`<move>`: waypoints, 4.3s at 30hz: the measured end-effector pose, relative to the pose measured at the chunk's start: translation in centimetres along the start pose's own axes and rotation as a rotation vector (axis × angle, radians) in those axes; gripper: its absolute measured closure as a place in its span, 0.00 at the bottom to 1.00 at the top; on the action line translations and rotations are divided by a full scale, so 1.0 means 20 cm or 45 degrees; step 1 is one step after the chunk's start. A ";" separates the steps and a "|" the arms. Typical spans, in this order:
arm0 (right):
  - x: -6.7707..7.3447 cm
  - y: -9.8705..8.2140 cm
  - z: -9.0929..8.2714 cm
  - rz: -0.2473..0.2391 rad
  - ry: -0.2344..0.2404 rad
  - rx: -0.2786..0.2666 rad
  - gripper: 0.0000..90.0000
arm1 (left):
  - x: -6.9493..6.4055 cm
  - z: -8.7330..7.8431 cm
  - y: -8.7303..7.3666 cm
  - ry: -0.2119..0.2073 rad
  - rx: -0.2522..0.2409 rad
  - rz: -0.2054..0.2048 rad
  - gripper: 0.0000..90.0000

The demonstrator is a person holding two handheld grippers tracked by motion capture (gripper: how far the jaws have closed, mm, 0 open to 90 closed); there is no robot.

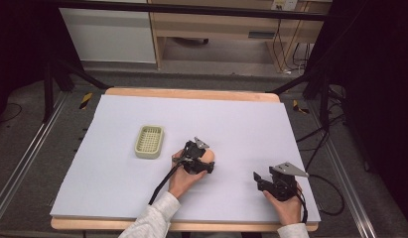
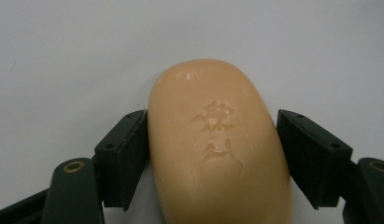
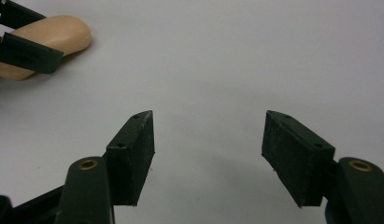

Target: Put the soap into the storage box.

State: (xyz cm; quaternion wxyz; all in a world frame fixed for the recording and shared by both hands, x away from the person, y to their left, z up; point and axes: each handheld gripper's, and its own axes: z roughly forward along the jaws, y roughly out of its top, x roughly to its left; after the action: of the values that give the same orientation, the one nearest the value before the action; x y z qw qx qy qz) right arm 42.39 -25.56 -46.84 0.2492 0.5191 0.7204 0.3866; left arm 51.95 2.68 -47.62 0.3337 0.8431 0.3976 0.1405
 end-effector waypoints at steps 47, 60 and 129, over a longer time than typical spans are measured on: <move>-0.01 0.00 0.00 -0.004 -0.019 -0.001 0.38 | 0.11 -0.37 -0.01 0.045 -0.061 0.033 0.35; -0.01 -0.01 0.00 0.000 -0.020 -0.001 0.37 | 0.19 -0.48 -0.07 0.067 -0.081 0.015 0.35; 0.03 -0.02 0.01 -0.013 0.001 0.005 0.34 | 0.75 -0.47 -0.11 0.267 -0.077 -0.253 0.35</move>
State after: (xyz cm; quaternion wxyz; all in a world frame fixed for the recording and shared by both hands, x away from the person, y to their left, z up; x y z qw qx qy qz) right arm 42.21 -25.03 -47.22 0.2499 0.5158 0.7238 0.3842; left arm 55.71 19.42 -42.65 0.3279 0.7698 0.5073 0.2062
